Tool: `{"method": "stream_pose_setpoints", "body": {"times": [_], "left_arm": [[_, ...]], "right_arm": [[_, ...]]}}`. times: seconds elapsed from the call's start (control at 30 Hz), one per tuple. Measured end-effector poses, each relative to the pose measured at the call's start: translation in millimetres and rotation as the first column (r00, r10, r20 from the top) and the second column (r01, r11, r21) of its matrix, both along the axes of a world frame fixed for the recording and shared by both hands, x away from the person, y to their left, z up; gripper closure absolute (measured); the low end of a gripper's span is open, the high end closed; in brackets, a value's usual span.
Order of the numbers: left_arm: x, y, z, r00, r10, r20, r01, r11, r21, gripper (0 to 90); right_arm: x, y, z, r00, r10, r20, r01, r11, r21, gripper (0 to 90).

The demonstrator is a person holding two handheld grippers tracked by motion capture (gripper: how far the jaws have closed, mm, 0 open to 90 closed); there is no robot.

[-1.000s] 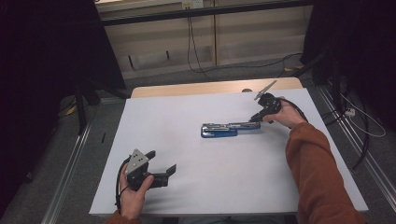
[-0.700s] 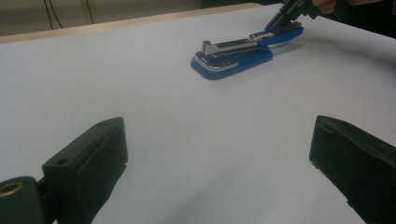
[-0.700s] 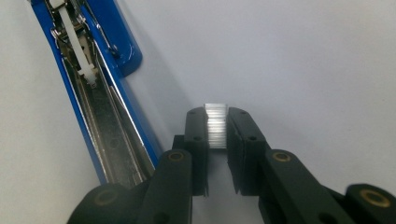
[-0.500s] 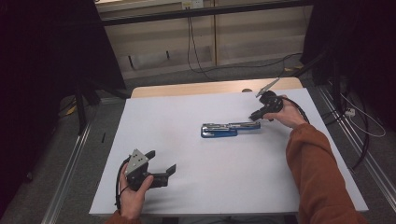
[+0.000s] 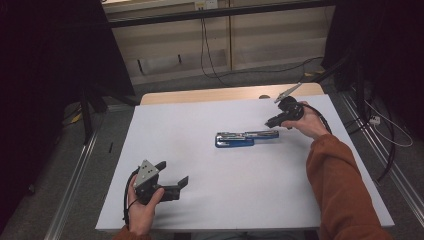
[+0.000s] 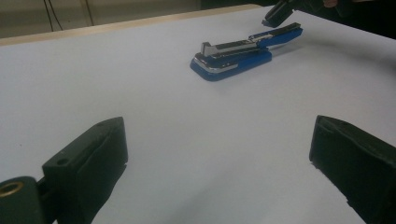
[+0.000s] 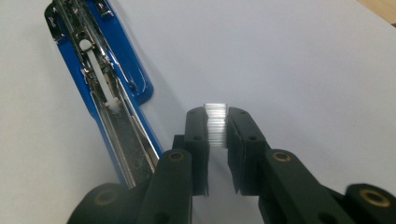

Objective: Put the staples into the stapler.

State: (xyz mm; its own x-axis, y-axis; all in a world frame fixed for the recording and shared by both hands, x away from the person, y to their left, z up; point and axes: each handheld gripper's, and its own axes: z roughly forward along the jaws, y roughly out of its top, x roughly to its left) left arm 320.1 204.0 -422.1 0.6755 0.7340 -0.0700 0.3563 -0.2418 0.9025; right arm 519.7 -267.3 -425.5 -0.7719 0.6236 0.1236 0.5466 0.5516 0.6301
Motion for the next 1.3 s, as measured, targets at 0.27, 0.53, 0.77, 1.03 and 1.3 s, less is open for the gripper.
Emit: {"method": "stream_pose_setpoints", "body": {"times": [0.27,0.53,0.77,1.03,1.3], "left_arm": [[-0.1,0.1,0.2,1.0,0.006,0.002,-0.006,1.0,-0.001,4.5],[-0.2,0.1,0.3,1.0,0.005,0.003,-0.005,1.0,-0.003,4.5],[0.0,-0.2,0.0,1.0,0.004,0.001,-0.004,1.0,0.002,4.5],[0.0,-0.1,-0.1,1.0,0.004,0.001,-0.004,1.0,0.001,4.5],[0.6,0.1,-0.3,1.0,0.008,-0.003,-0.008,1.0,0.0,4.4]], "right_arm": [[-7.4,1.8,3.8,0.9993,-0.004,0.038,0.002,0.999,0.041,79.2],[-14.3,12.0,11.0,0.9967,0.024,0.078,-0.029,0.998,0.057,79.2],[-19.4,24.8,13.4,0.9912,0.02,0.131,-0.031,0.996,0.087,79.2],[-23.4,36.9,17.3,0.9875,0.041,0.152,-0.058,0.993,0.106,79.2],[-30.5,53.0,21.1,0.9784,0.09,0.186,-0.113,0.987,0.116,79.2]]}}
